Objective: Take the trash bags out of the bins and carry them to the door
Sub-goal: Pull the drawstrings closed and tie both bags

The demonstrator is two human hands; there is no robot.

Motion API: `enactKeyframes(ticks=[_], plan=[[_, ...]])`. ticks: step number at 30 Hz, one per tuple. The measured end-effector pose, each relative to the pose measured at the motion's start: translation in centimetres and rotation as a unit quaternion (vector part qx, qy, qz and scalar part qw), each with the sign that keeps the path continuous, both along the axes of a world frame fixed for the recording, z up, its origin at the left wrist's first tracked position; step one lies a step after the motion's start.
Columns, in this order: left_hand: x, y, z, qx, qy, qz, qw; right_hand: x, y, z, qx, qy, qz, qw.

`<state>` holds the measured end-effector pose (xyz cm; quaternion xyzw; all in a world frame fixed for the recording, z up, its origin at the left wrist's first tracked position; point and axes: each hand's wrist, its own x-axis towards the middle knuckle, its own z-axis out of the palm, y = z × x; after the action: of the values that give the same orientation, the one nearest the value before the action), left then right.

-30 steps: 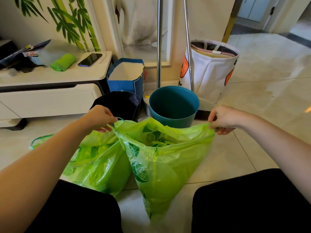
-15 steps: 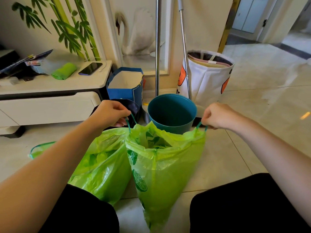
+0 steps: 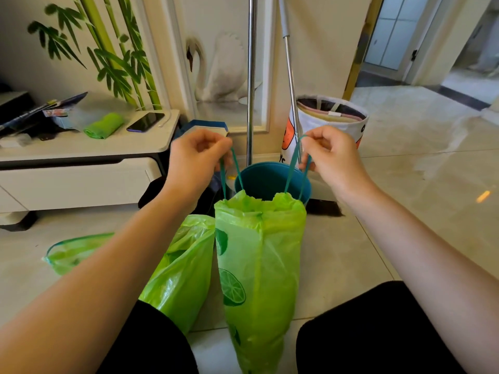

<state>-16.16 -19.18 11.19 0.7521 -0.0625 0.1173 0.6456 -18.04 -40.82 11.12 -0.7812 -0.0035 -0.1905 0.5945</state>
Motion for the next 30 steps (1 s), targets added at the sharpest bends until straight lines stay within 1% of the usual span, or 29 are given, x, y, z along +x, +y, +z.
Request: enactKeyframes(ticks=[2,3,4,6,9,12,15,20,24,27,28,30], plan=[[-0.2,-0.5,0.7,-0.032,-0.053,0.015,0.998,-0.2,0.3,0.7,0.073,-0.036,0.002,0.997],[-0.3,-0.9,0.9,-0.034,-0.053,0.006,0.998,-0.2,0.5,1.0,0.092,-0.041,0.006,0.995],[-0.3,-1.2,0.8,-0.027,-0.041,-0.013,0.999,-0.3,0.8,1.0,0.091,-0.032,0.013,0.995],[-0.3,-1.8,0.0,0.01,-0.02,-0.038,0.999,-0.3,1.4,0.7,0.06,0.012,0.035,0.998],[-0.3,-2.2,-0.7,0.032,-0.028,-0.026,0.999,-0.2,2.2,0.1,0.034,0.059,0.057,0.996],[-0.2,-2.5,-0.7,0.028,-0.029,-0.023,0.999,0.0,2.4,0.0,0.064,0.08,0.065,0.993],[0.0,-2.6,-1.0,0.039,-0.01,-0.013,0.999,0.0,2.8,-0.1,0.091,0.116,0.088,0.985],[-0.1,-3.0,-1.1,0.074,-0.032,-0.014,0.997,0.0,3.5,-0.6,0.15,0.191,0.148,0.959],[0.0,-3.1,-1.5,0.127,-0.068,-0.035,0.989,0.3,3.5,-0.6,0.274,0.213,0.16,0.924],[-0.3,-3.2,-1.7,0.16,-0.076,-0.082,0.981,0.5,3.2,-0.7,0.333,0.235,0.185,0.894],[-0.4,-3.2,-1.8,0.157,-0.073,-0.093,0.98,0.5,3.1,-0.7,0.345,0.243,0.193,0.886],[-0.4,-2.9,-1.9,0.097,-0.051,-0.088,0.99,0.5,2.9,-0.7,0.365,0.245,0.192,0.878]])
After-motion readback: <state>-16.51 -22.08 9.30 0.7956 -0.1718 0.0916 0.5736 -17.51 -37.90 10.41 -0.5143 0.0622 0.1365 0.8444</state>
